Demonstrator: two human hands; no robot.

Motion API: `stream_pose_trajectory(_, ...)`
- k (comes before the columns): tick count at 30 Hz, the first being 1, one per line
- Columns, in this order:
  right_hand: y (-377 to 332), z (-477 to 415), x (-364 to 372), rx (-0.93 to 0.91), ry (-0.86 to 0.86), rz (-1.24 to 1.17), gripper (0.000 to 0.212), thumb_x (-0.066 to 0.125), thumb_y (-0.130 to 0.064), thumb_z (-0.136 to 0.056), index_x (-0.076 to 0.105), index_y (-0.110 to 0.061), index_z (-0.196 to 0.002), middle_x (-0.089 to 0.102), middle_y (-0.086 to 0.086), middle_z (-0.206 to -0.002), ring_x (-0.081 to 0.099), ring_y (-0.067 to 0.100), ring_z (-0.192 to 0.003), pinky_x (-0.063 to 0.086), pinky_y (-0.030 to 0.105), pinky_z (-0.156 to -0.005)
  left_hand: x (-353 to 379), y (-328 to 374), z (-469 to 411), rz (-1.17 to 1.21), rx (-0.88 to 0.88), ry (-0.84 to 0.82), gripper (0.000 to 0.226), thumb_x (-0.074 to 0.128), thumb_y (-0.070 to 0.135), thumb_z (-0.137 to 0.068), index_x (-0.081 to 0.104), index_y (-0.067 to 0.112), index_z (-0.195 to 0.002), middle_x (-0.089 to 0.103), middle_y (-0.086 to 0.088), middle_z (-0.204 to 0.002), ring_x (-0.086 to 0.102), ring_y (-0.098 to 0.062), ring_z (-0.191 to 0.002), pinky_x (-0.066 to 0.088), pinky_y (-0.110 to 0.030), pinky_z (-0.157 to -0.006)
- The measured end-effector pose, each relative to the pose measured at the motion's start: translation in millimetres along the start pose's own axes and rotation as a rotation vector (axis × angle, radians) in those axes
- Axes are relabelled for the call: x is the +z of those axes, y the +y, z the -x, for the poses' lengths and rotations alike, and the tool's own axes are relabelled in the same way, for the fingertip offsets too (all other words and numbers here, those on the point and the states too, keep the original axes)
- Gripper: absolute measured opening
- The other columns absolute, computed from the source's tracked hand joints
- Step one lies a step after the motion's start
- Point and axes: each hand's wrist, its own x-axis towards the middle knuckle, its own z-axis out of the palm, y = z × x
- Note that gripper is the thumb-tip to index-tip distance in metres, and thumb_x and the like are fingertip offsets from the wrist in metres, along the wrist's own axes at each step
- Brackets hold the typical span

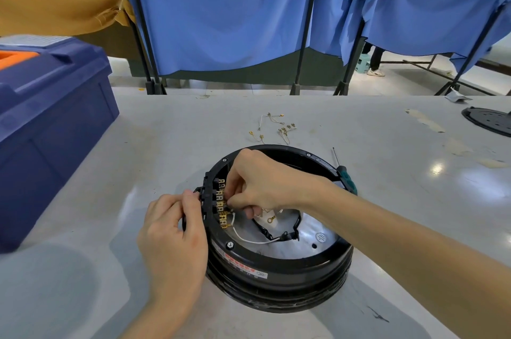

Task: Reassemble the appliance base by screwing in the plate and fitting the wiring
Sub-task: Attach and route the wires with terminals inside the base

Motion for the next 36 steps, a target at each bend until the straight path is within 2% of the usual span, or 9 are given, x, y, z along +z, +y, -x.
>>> stream_pose_trajectory(4, 0, -1, 1, 0.01, -0.045, -0.073, 0.006, 0.062, 0.006, -0.084, 0.067, 0.008, -0.084, 0.068, 0.023, -0.062, 0.065, 0.016, -0.045, 0.057, 0.035, -0.057, 1, -1, 1, -0.034, 0.021, 0.012, 0.045, 0.041, 0.027, -0.093, 0.067, 0.001, -0.068, 0.058, 0.001, -0.069, 0.053, -0.023, -0.077, 0.036, -0.031, -0.068)
stream_pose_trajectory(9, -2, -1, 4, 0.05, -0.041, -0.124, 0.011, 0.059, 0.008, -0.084, 0.066, 0.016, -0.085, 0.069, 0.026, -0.066, 0.069, 0.022, -0.054, 0.048, 0.022, -0.05, 3, -2, 2, -0.046, 0.041, 0.021, 0.039, 0.043, 0.019, -0.093, 0.062, 0.001, -0.065, 0.057, -0.001, -0.07, 0.053, -0.024, -0.076, 0.033, -0.028, -0.066)
stream_pose_trajectory(15, -5, 3, 6, 0.116, -0.002, -0.192, 0.009, 0.059, 0.009, -0.084, 0.067, 0.013, -0.086, 0.069, 0.029, -0.072, 0.072, 0.035, -0.067, 0.044, 0.026, -0.049, 3, -5, 0, -0.044, 0.049, 0.016, 0.043, 0.04, 0.024, -0.093, 0.067, 0.0, -0.068, 0.058, -0.001, -0.07, 0.053, -0.023, -0.076, 0.034, -0.026, -0.066)
stream_pose_trajectory(18, -8, 9, 1, 0.156, 0.042, -0.222, 0.007, 0.065, 0.005, -0.085, 0.067, 0.008, -0.091, 0.07, 0.027, -0.069, 0.07, 0.028, -0.055, 0.052, 0.024, -0.051, 1, -4, 2, -0.053, 0.081, -0.008, 0.05, 0.036, 0.033, -0.092, 0.068, 0.003, -0.067, 0.056, 0.006, -0.067, 0.05, -0.019, -0.074, 0.031, -0.022, -0.064)
stream_pose_trajectory(20, -10, 16, -6, 0.198, 0.106, -0.261, 0.009, 0.069, -0.001, -0.087, 0.066, 0.006, -0.091, 0.068, 0.023, -0.065, 0.062, 0.017, -0.04, 0.044, 0.017, -0.038, 0, -4, 3, -0.05, 0.078, -0.015, 0.051, 0.036, 0.034, -0.092, 0.064, 0.004, -0.062, 0.055, 0.008, -0.065, 0.05, -0.018, -0.073, 0.031, -0.022, -0.064)
stream_pose_trajectory(23, -9, 25, -10, 0.277, 0.113, -0.308, 0.018, 0.065, -0.006, -0.092, 0.062, 0.012, -0.092, 0.063, 0.017, -0.054, 0.054, 0.016, -0.031, 0.036, 0.017, -0.032, 1, -5, 2, -0.045, 0.066, 0.002, 0.049, 0.039, 0.032, -0.092, 0.058, 0.005, -0.057, 0.054, 0.005, -0.064, 0.051, -0.02, -0.071, 0.032, -0.025, -0.064)
stream_pose_trajectory(27, -11, 31, 4, 0.379, 0.087, -0.388, 0.026, 0.057, -0.009, -0.097, 0.06, 0.017, -0.096, 0.058, 0.011, -0.047, 0.045, 0.013, -0.026, 0.032, 0.017, -0.03, 0, -6, 3, -0.042, 0.083, -0.003, 0.053, 0.036, 0.035, -0.093, 0.063, 0.003, -0.061, 0.055, 0.004, -0.066, 0.052, -0.02, -0.07, 0.033, -0.025, -0.063)
stream_pose_trajectory(31, -16, 25, 18, 0.5, 0.154, -0.619, 0.025, 0.055, -0.006, -0.098, 0.056, 0.009, -0.078, 0.055, 0.006, -0.039, 0.041, 0.011, -0.025, 0.027, 0.015, -0.028, 1, -7, 4, -0.051, 0.093, -0.003, 0.054, 0.036, 0.035, -0.093, 0.067, 0.003, -0.065, 0.056, 0.003, -0.069, 0.054, -0.022, -0.072, 0.036, -0.032, -0.064)
stream_pose_trajectory(36, -24, 19, 29, 0.621, 0.239, -0.831, 0.009, 0.05, 0.0, -0.097, 0.055, 0.008, -0.097, 0.051, 0.004, -0.034, 0.037, 0.008, -0.021, 0.023, 0.013, -0.027, 2, -8, 3, -0.069, 0.107, -0.002, 0.052, 0.036, 0.034, -0.094, 0.067, 0.003, -0.067, 0.055, 0.003, -0.068, 0.052, -0.022, -0.072, 0.036, -0.032, -0.064)
